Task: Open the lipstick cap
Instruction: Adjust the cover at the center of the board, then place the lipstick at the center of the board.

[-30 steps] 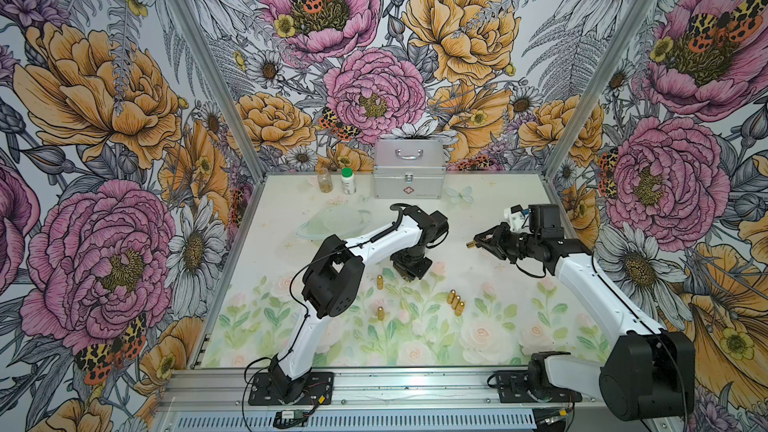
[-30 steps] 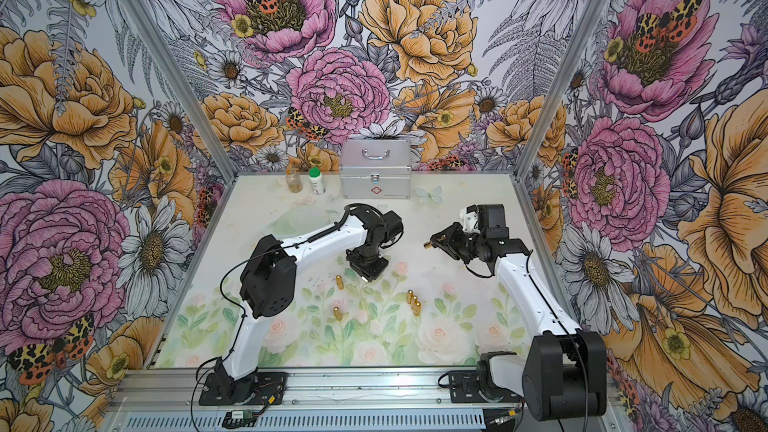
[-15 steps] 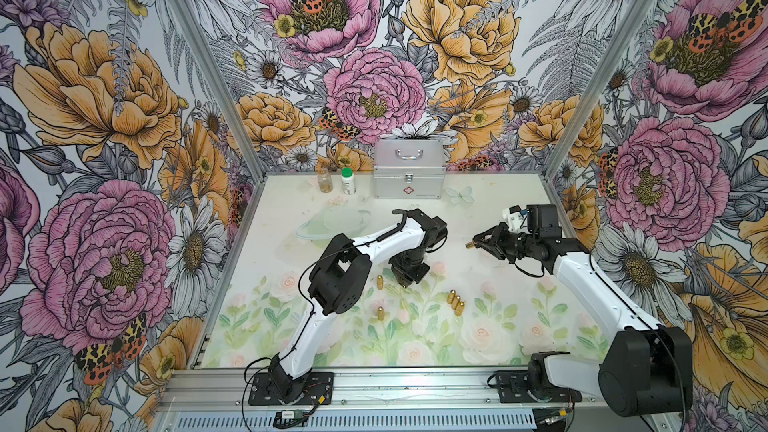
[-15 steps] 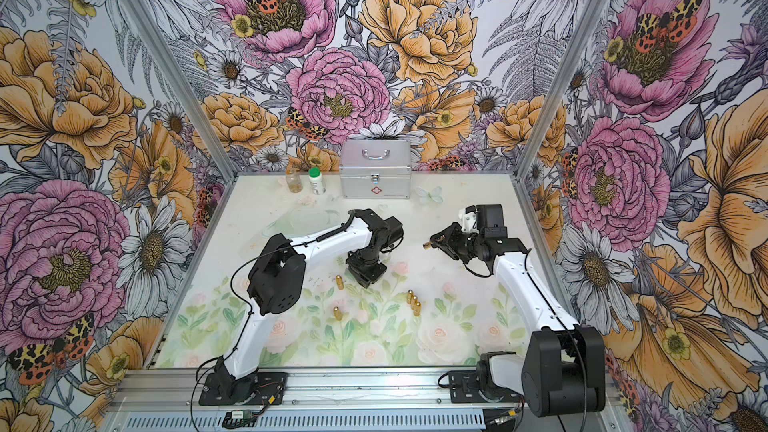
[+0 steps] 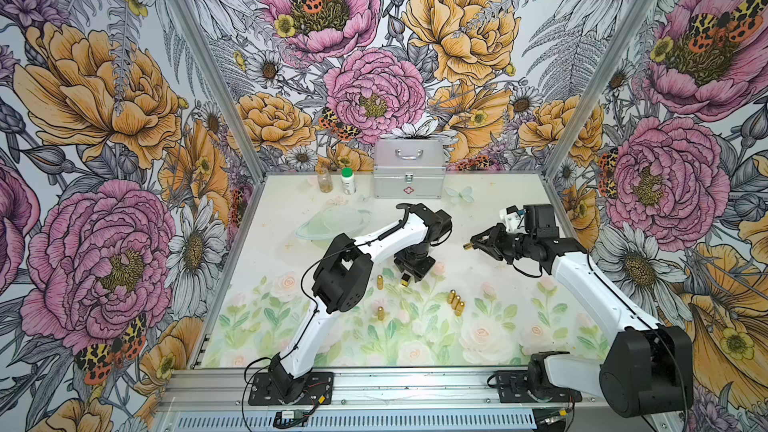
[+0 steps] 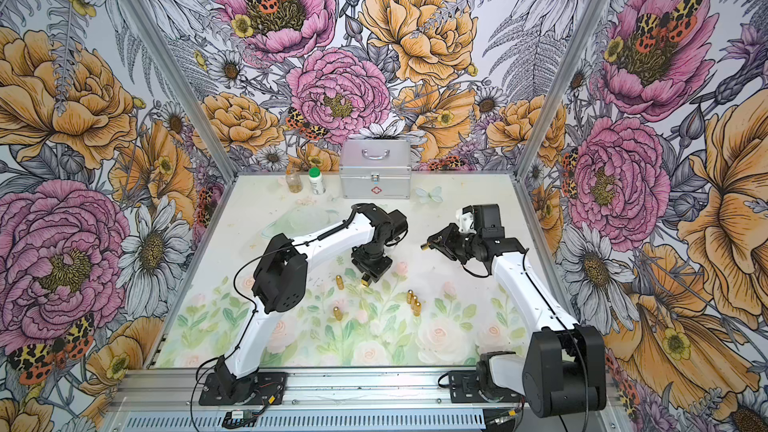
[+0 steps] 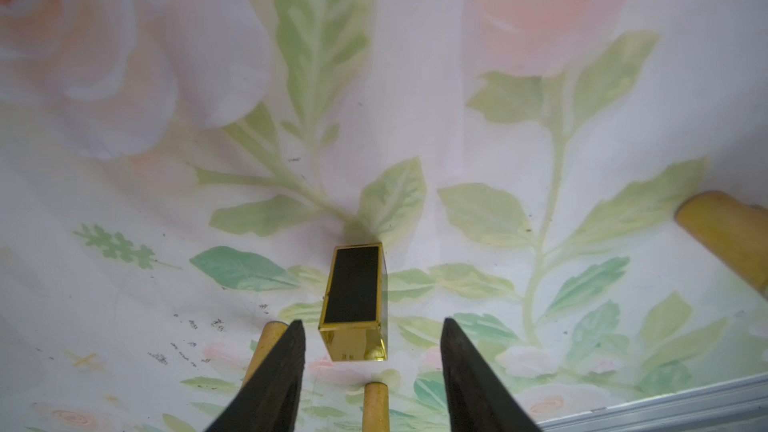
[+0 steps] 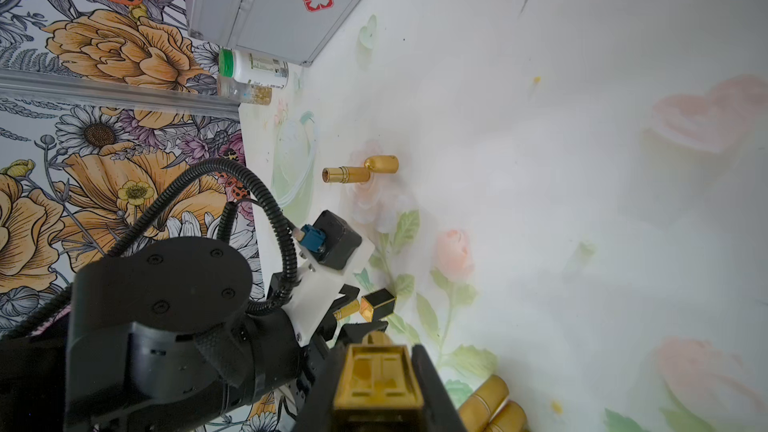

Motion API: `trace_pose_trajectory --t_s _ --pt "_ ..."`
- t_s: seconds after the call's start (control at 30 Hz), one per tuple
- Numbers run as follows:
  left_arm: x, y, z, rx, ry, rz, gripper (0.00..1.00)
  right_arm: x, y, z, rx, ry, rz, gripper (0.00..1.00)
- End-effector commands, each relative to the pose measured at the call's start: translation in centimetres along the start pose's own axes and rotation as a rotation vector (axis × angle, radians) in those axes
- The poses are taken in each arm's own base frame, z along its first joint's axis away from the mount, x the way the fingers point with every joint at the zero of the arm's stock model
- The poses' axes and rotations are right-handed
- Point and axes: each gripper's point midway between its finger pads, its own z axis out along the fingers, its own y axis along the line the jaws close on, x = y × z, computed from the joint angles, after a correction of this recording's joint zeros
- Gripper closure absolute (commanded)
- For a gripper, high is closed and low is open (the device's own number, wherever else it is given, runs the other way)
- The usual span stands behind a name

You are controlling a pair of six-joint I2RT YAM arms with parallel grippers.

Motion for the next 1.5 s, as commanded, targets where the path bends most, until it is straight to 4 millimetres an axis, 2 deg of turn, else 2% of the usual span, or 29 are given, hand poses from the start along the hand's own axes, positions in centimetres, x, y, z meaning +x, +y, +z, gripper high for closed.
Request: trace_pose_trajectory --t_s 0.0,0.23,0.37,0.4,0.6,0.7,0.87,0.9,1.07,1.3,1.47 --pt "-0.5 1.1 -4.6 -0.007 -0.135 -0.036 0.45 -0.8 1.7 0.4 -0.049 -0.015 0.008 0.79" --pt "-0.8 1.6 -9.6 0.013 -0.372 -0.042 0.45 -0.8 4.3 1.0 -0.112 -0.009 0.030 0.79" --pt "-1.2 2.0 -11.5 0.068 -0.527 -0.044 0.45 -0.8 5.6 1.1 -0.163 -0.009 0.070 0.79" --pt "-1.1 2.1 -13.1 0.102 -0.603 -0.048 0.45 -0.9 6.0 1.1 -0.179 -0.011 0.074 0.79" --pt "-2.2 0.5 -16.7 0.328 -0.883 0.048 0.44 -0.8 8.2 1.0 -0.252 0.000 0.111 0.78" --pt "-2.7 -0.4 -17.7 0.439 -1.013 0.118 0.41 -0.5 9.4 1.1 -0.301 0.025 0.137 0.78" --pt "-3.7 -0.5 -20.3 0.618 -1.205 0.153 0.38 -0.4 11.1 1.0 -0.426 0.046 0.200 0.78" --pt "-3.8 -0.6 -20.7 0.635 -1.245 0.163 0.35 -0.3 11.5 1.0 -0.439 0.053 0.195 0.78" --pt "-3.5 -2.3 -20.7 0.673 -1.281 0.228 0.34 0.2 11.5 0.9 -0.439 0.056 0.205 0.78" --pt "-3.8 -1.6 -21.0 0.712 -1.339 0.206 0.34 0.5 12.1 0.6 -0.461 0.063 0.209 0.77" --pt "-4.5 -2.0 -22.0 0.734 -1.358 0.225 0.34 0.7 12.5 0.6 -0.474 0.075 0.216 0.77"
